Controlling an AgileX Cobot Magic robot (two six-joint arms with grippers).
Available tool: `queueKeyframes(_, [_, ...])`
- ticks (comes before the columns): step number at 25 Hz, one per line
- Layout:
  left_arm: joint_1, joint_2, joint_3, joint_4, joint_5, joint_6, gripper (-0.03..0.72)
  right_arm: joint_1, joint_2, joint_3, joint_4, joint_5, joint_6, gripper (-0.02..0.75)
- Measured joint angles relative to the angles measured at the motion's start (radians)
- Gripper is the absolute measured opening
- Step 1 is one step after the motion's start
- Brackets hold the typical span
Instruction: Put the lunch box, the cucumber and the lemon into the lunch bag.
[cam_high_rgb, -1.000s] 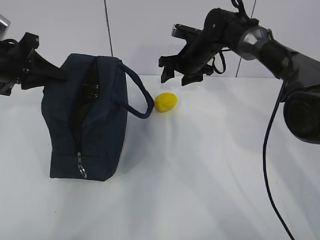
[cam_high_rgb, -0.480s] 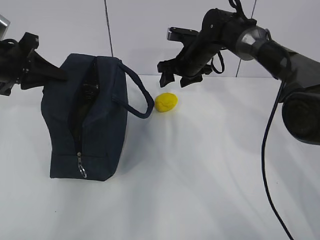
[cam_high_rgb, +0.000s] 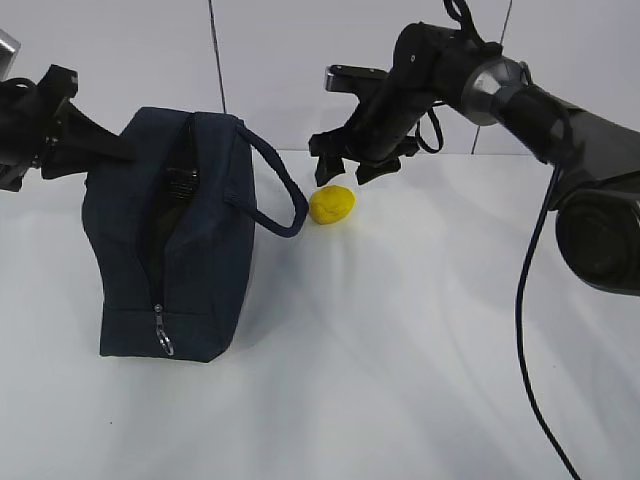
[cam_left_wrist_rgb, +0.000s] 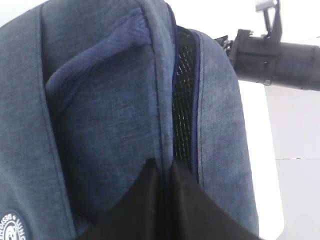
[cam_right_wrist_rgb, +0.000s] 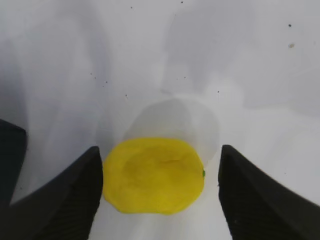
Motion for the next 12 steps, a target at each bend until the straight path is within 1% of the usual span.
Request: queueKeyframes(12, [0.000, 0.000, 0.000, 0.000, 0.000, 0.000, 0.008, 0.000, 0.014, -0.002, -0.030, 0.093, 0.000, 0.561])
